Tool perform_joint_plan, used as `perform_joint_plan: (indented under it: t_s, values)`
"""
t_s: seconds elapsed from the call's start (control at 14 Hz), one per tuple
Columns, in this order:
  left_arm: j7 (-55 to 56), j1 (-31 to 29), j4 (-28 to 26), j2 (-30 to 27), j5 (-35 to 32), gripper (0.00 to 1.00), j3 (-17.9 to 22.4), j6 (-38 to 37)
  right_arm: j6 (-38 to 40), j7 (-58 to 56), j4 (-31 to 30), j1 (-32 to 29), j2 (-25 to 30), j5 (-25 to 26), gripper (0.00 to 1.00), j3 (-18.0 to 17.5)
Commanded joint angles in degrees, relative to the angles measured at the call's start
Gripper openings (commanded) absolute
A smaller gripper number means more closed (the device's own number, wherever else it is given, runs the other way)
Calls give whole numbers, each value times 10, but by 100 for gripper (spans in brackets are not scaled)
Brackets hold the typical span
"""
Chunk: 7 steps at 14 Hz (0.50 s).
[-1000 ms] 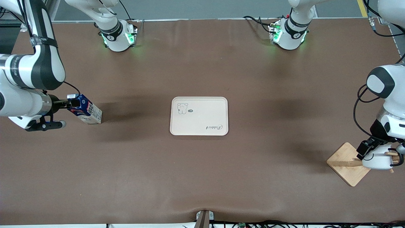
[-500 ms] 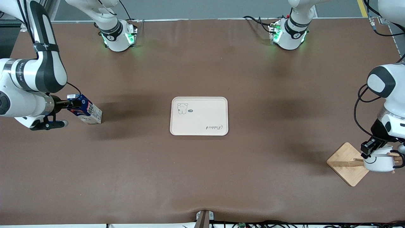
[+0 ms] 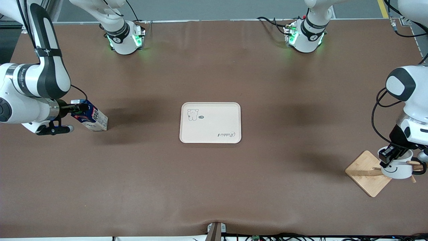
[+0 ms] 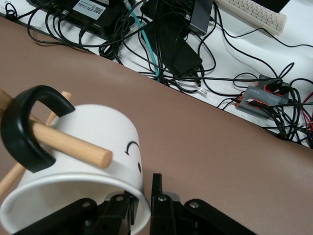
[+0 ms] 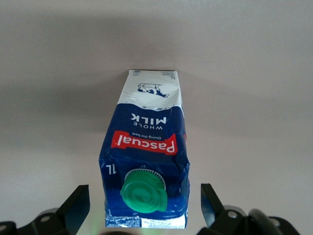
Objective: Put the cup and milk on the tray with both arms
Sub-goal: 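Close the right gripper on the milk carton while the left gripper grips the mug rim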
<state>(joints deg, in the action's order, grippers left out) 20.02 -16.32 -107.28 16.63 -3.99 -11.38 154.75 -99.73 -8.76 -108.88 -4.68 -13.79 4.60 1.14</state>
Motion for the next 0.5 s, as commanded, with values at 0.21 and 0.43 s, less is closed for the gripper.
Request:
perform_joint_plan:
  t_s: [0.21,0.43]
  values:
    - [1,-2,-5,-20,-13,6,-3,-36,-12,-2,-28,-16,18,-23,100,-7]
    - [1,-2,-5,-21,-13,0,-3,-38,-31,-2,-42,-15,16,-23,100,-7]
